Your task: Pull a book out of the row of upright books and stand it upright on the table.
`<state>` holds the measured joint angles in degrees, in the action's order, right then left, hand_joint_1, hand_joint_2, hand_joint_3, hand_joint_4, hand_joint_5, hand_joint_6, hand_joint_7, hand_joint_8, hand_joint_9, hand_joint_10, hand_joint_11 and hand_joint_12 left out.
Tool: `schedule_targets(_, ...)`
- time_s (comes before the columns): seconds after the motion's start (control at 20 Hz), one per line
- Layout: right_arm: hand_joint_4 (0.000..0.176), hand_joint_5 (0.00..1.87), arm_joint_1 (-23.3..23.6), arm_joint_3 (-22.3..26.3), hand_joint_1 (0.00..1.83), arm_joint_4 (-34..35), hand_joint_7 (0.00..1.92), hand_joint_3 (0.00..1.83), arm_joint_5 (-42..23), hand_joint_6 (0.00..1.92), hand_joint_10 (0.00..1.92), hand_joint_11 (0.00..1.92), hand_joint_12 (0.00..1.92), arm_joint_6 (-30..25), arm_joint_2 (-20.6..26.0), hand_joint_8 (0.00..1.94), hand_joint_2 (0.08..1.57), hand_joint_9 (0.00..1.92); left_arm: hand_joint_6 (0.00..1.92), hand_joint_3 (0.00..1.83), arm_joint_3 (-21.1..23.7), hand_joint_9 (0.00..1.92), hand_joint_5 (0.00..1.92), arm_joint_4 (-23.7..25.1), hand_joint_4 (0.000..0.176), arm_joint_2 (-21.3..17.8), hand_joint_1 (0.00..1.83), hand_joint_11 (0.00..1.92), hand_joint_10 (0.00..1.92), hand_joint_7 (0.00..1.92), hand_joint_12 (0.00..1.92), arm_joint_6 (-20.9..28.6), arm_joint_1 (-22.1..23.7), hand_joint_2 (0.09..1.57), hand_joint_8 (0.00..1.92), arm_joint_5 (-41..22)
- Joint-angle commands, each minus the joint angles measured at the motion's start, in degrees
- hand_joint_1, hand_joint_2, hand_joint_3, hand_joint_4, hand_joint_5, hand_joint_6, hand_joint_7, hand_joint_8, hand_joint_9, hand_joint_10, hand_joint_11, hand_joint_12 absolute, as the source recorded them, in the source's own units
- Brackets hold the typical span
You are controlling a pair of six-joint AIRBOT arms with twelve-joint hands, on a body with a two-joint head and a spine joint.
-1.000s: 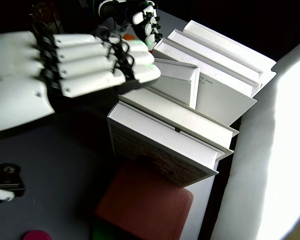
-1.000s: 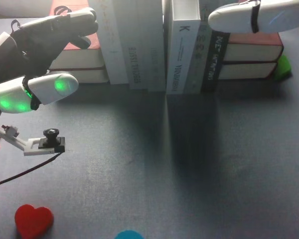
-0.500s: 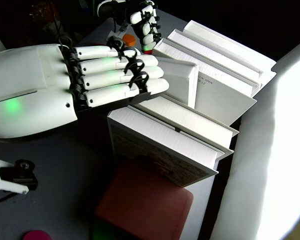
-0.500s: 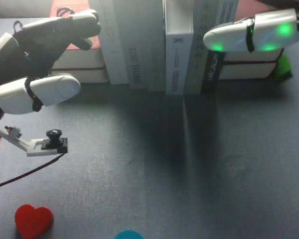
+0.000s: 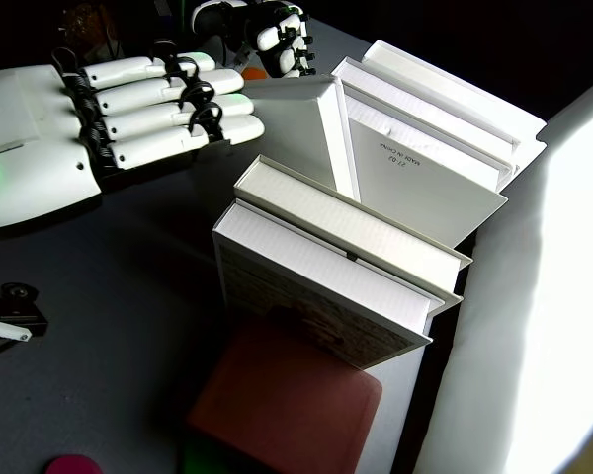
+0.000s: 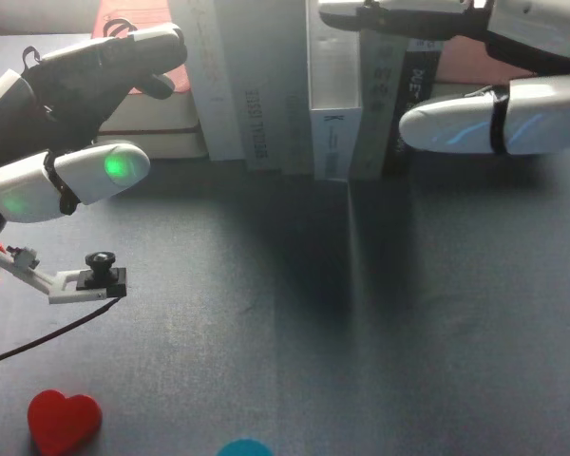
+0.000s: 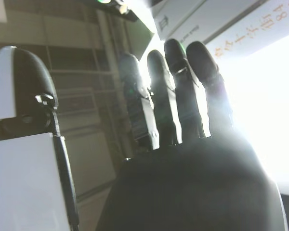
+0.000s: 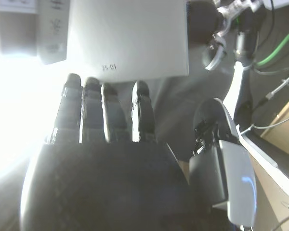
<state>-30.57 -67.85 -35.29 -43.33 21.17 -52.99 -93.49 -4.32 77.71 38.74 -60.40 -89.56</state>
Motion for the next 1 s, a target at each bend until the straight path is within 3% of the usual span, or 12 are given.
schedule_targets(0.0,0.072,0.23,-0.39,0.14,0.12,2.75,0.00,0.00,-3.56,0.03,0.00,0.00,0.00,-0.09,0.11,0.00,1.22,0.00,0.05,0.01,0.26,0.34,0.69,-1.83,0.000,0.12,1.03,0.00,0.34,0.52,1.48,0.61,0.15,0.94,0.00,-6.49)
schedule_targets(0.1,0.024,0.26,-2.07,0.62,0.11,4.13,0.00,0.00,-4.77,0.04,0.00,0.00,0.00,-0.03,0.58,0.00,1.23,0.00,0.05,0.00,0.29,0.34,0.69,-1.85,0.000,0.19,1.05,0.00,0.35,0.50,1.50,0.61,0.11,0.94,0.00,-6.47)
schedule_targets(0.35,0.000,0.23,-2.36,2.13,0.11,4.49,0.00,0.01,-6.88,0.01,0.00,0.00,0.00,-0.02,1.80,0.00,1.26,0.00,0.07,0.00,0.36,0.35,0.69,-1.85,0.000,0.20,1.05,0.00,0.39,0.55,1.46,0.61,-0.01,0.93,0.03,-6.30)
schedule_targets(0.4,0.000,0.22,-2.03,2.51,0.16,4.49,0.00,0.01,-7.57,0.01,0.00,0.00,0.00,-0.03,2.45,0.00,1.26,0.00,0.08,0.00,0.35,0.36,0.69,-1.85,0.000,0.20,1.04,0.00,0.39,0.55,1.48,0.61,-0.01,0.93,0.02,-6.26)
schedule_targets(0.5,0.046,0.16,-1.77,3.27,0.41,4.47,0.00,0.00,-9.03,0.01,0.00,0.02,0.01,-0.27,4.35,0.00,1.23,0.00,0.09,0.00,0.31,0.33,0.68,-1.85,0.000,0.20,1.04,0.00,0.36,0.52,1.47,0.61,-0.01,0.94,0.00,-6.17)
schedule_targets(0.55,0.030,0.12,-1.49,3.38,0.53,4.27,0.00,0.00,-9.98,0.01,0.00,0.00,0.00,-0.93,4.94,0.00,1.21,0.00,0.09,0.00,0.28,0.35,0.68,-1.85,0.000,0.24,1.04,0.00,0.36,0.53,1.50,0.61,0.00,0.94,0.01,-6.09)
schedule_targets(0.65,0.038,0.14,0.32,3.21,0.71,2.97,0.01,0.00,-11.87,0.02,0.00,0.03,0.02,-3.64,5.55,0.00,1.19,0.00,0.10,0.00,0.24,0.37,0.68,-1.85,0.000,0.32,1.05,0.00,0.35,0.52,1.50,0.61,-0.10,0.94,0.00,-5.96)
schedule_targets(0.7,0.035,0.17,1.64,3.13,0.77,1.79,0.07,0.02,-11.96,0.02,0.00,0.01,0.44,-4.31,5.63,0.00,1.17,0.03,0.10,0.00,0.26,0.37,0.69,-1.85,0.000,0.32,1.05,0.00,0.35,0.52,1.51,0.61,-0.18,0.94,0.00,-5.96)
schedule_targets(0.75,0.063,0.23,2.93,3.10,0.82,0.56,0.09,0.01,-11.74,0.02,0.00,0.00,0.63,-4.48,5.63,0.00,1.12,0.04,0.10,0.00,0.25,0.37,0.69,-1.85,0.000,0.31,1.04,0.00,0.35,0.50,1.51,0.61,-0.21,0.93,0.00,-5.96)
schedule_targets(0.8,0.056,0.23,4.09,3.13,0.91,-0.46,0.11,0.00,-11.28,0.01,0.00,0.00,0.72,-4.63,5.63,0.00,1.11,0.05,0.10,0.00,0.22,0.38,0.70,-1.86,0.000,0.30,1.03,0.00,0.35,0.50,1.51,0.61,-0.22,0.92,0.00,-5.98)
schedule_targets(0.9,0.081,0.19,6.28,3.00,0.94,-2.74,0.14,0.00,-10.68,0.01,0.00,0.00,0.55,-6.35,5.63,0.00,1.08,0.05,0.11,0.00,0.29,0.38,0.71,-1.86,0.000,0.30,1.03,0.00,0.35,0.55,1.50,0.61,-0.21,0.93,0.02,-6.04)
schedule_targets(0.95,0.060,0.15,7.20,2.92,0.98,-4.00,0.14,0.00,-10.42,0.01,0.00,0.00,0.28,-7.34,5.63,0.00,1.07,0.02,0.12,0.00,0.38,0.39,0.72,-1.86,0.000,0.30,1.03,0.00,0.36,0.56,1.50,0.61,-0.21,0.93,0.03,-6.06)
